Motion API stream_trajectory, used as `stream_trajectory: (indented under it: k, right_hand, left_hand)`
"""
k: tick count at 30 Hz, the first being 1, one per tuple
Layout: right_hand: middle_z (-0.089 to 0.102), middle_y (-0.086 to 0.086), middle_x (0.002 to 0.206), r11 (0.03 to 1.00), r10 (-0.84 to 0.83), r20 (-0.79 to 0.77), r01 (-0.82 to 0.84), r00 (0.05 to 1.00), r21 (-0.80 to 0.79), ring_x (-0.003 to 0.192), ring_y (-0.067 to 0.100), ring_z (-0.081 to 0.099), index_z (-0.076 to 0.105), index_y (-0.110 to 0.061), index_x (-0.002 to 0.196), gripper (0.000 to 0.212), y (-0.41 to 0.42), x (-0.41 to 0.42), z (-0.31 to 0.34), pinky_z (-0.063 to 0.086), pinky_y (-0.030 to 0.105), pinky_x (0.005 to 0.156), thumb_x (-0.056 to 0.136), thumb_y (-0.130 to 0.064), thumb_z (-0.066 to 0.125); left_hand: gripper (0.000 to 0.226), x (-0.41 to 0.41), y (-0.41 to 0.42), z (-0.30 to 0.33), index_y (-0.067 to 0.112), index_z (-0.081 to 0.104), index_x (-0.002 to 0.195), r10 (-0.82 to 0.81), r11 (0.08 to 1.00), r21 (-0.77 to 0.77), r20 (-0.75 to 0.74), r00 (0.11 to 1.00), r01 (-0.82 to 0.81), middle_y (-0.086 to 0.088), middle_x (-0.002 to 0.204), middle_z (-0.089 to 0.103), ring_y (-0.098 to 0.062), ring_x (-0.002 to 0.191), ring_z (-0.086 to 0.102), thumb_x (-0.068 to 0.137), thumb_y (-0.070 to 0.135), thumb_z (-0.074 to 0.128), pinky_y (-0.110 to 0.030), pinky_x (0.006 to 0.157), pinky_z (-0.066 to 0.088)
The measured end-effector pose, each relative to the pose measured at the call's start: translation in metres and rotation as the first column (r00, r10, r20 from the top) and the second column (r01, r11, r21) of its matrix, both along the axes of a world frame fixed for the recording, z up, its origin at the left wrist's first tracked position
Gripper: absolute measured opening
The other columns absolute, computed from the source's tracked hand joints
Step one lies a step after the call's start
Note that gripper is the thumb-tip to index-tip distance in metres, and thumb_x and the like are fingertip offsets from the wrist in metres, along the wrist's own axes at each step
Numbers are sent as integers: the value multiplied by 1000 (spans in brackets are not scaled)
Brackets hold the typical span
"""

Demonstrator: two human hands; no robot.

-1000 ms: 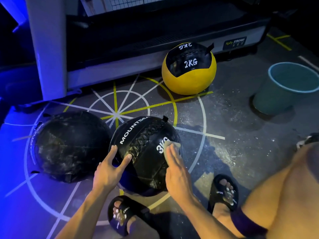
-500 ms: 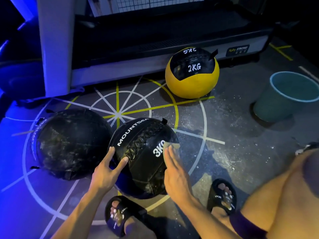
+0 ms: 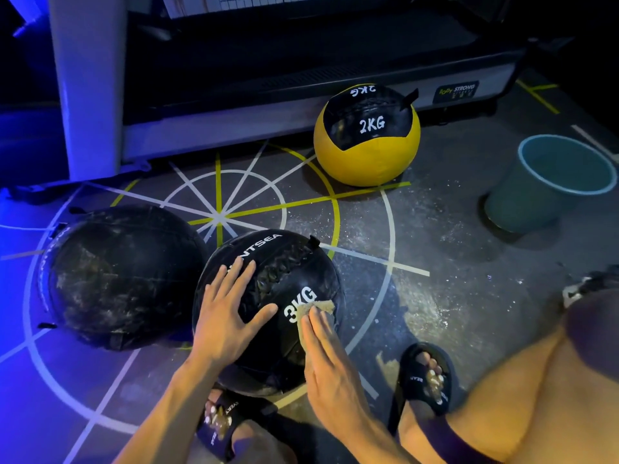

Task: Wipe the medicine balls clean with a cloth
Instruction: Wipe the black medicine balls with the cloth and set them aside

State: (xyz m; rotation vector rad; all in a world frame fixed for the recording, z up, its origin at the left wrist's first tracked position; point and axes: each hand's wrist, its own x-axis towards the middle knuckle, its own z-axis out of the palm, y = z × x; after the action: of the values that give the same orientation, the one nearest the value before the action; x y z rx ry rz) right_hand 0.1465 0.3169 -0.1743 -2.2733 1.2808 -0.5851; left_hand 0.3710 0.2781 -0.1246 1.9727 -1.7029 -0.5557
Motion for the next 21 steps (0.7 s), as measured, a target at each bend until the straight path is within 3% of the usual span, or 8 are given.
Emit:
stream_trajectory:
  k: [3, 7, 9, 13, 15, 18, 20, 21]
  right_hand:
    - [-5, -18, 170, 980, -113, 167, 82, 980, 184, 157, 8, 2, 6, -31, 163, 62, -31, -1, 2, 12, 31, 128, 109, -18, 33]
    - [22, -7, 168, 751, -469, 167, 292, 867, 592, 143, 26, 45, 18, -45, 158, 56, -94, 2, 9, 37, 46, 118, 109, -27, 36]
    - [17, -6, 169, 773, -477, 178, 313, 861, 552, 149, 22, 34, 13, -39, 160, 58, -90, 12, 18, 28, 37, 123, 108, -26, 33]
    - [-12, -11, 168, 944, -238, 213, 174, 948, 279, 153, -2, -14, -1, -24, 161, 62, -18, 35, 27, 0, 10, 120, 105, -27, 24]
    - [-9, -13, 169, 955, -204, 201, 150, 958, 255, 155, 0, -6, -1, -29, 162, 62, -23, 25, 16, 6, 12, 122, 104, -27, 23]
    - [3, -15, 170, 873, -353, 190, 249, 916, 420, 141, 9, 42, 4, -44, 161, 60, -77, 9, 4, 36, 28, 112, 105, -36, 25]
    - [12, -10, 169, 779, -476, 159, 331, 865, 533, 147, 12, 35, 12, -33, 162, 57, -98, 12, 9, 25, 24, 118, 108, -27, 30]
    - [10, -11, 168, 806, -462, 164, 335, 871, 488, 151, 9, 24, 12, -27, 163, 58, -95, 21, 18, 16, 14, 117, 109, -21, 31]
  left_hand:
    - [90, 2, 1, -1, 45, 26, 158, 4, 1000, -12, -29, 1000, -5, 24, 168, 12, -5, 157, -1, 80, 85, 47, -53, 127, 13]
    - [89, 4, 6, -6, 46, 26, 158, 2, 1000, -9, -48, 999, -2, 26, 168, 11, -4, 157, -3, 81, 84, 50, -56, 127, 13]
    - [90, 5, 5, -7, 45, 27, 158, 15, 1000, -14, -57, 998, -16, 25, 168, 12, -3, 157, -2, 81, 84, 50, -56, 127, 14]
    - [87, 5, 7, -8, 45, 29, 158, 30, 999, -31, -67, 997, -32, 27, 167, 13, -2, 156, -2, 81, 81, 53, -56, 127, 13]
    - [86, 9, 13, -10, 47, 28, 157, 29, 999, -33, -82, 996, -32, 28, 167, 12, -2, 156, -2, 82, 79, 55, -57, 127, 12]
    - [85, 10, 21, -11, 47, 28, 157, 16, 999, -31, -92, 996, -19, 27, 167, 12, -3, 157, -2, 83, 78, 55, -56, 127, 11]
    - [85, 6, 24, -11, 45, 29, 157, 12, 999, -45, -90, 996, -16, 26, 168, 13, -4, 157, -1, 83, 77, 56, -55, 127, 10]
    - [85, 3, 24, -11, 44, 30, 157, 14, 998, -55, -91, 996, -19, 25, 168, 14, -5, 157, -1, 83, 76, 56, -54, 127, 9]
